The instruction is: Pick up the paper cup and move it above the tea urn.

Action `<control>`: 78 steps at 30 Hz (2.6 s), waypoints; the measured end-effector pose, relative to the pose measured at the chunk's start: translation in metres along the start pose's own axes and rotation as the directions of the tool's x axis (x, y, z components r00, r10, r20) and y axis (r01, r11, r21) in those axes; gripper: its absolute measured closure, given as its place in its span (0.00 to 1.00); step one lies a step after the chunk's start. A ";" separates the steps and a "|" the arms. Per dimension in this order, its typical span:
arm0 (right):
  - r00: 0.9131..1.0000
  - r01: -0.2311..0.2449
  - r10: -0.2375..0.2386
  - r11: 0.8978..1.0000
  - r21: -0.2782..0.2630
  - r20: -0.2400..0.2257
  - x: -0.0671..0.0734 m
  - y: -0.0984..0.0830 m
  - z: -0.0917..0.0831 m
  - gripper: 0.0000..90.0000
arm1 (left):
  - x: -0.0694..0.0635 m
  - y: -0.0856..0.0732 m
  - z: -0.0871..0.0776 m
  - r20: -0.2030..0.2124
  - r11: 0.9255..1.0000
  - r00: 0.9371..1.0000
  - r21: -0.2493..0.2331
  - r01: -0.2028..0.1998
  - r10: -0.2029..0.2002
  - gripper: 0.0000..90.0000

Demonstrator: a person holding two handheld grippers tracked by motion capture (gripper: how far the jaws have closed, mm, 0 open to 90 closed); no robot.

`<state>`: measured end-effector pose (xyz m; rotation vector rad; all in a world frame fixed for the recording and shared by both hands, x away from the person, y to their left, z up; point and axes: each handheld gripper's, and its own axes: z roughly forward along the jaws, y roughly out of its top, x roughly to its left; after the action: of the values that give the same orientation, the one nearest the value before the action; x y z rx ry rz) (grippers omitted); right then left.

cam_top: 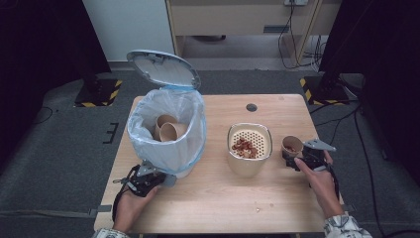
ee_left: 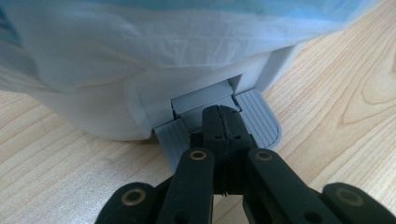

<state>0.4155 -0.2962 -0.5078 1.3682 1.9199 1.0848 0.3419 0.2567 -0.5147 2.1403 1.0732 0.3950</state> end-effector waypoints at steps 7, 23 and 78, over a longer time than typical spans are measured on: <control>1.000 -0.010 0.010 1.000 -0.022 0.004 -0.001 -0.001 0.006 0.10 | 0.000 0.000 0.000 0.001 1.000 1.000 0.000 0.001 -0.001 1.00; 1.000 0.001 0.000 0.998 -0.065 0.013 0.000 -0.005 0.019 0.18 | 0.000 0.000 0.000 0.003 1.000 1.000 -0.001 0.001 -0.001 1.00; 0.982 0.181 -0.189 0.970 -0.164 -0.031 -0.017 0.104 0.002 0.36 | 0.000 -0.001 0.000 0.003 1.000 1.000 -0.006 0.005 -0.005 1.00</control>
<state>0.4753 -0.2948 -0.4210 1.0625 1.9040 1.1595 0.3416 0.2572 -0.5152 2.1322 1.0739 0.3916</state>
